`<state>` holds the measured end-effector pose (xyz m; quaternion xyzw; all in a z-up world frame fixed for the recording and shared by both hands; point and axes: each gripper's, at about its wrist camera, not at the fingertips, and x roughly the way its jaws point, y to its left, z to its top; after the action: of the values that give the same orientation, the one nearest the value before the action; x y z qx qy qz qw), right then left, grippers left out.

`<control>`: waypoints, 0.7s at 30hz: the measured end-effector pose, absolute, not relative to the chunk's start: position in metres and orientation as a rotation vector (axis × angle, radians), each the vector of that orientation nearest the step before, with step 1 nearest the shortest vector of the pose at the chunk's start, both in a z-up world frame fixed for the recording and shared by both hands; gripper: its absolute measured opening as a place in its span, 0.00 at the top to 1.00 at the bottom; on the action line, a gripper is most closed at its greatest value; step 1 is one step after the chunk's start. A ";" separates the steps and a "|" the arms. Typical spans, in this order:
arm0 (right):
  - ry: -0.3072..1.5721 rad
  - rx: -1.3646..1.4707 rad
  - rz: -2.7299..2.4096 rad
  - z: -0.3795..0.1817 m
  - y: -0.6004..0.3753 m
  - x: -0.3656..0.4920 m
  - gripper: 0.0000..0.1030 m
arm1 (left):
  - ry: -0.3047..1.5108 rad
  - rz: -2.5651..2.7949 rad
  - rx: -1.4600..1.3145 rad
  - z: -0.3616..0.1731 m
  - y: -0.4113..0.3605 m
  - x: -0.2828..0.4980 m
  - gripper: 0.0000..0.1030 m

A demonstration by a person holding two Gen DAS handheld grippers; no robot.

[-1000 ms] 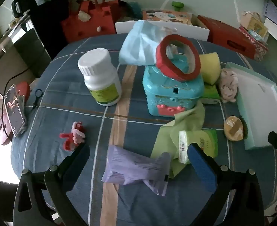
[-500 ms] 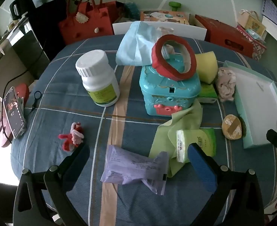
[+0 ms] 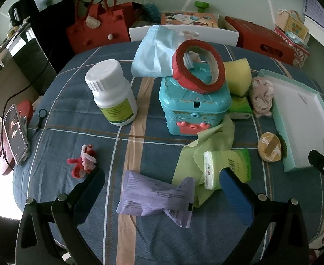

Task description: Organize soft objects

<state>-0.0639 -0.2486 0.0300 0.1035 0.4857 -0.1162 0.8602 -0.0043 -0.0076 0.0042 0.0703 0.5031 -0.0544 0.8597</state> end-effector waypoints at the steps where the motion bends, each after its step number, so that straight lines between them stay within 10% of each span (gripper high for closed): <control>1: 1.020 0.216 -0.242 0.030 -0.248 -0.064 0.00 | 1.056 -0.116 0.149 0.004 -0.007 -0.004 0.00; 21: 1.017 0.178 -0.192 0.033 -0.229 -0.059 0.00 | 1.049 -0.117 0.176 0.005 -0.014 -0.007 0.00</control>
<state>-0.0593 -0.2293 0.0332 0.0850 0.4853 -0.0915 0.8654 -0.0069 -0.0136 0.0052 0.0836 0.4997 -0.0558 0.8604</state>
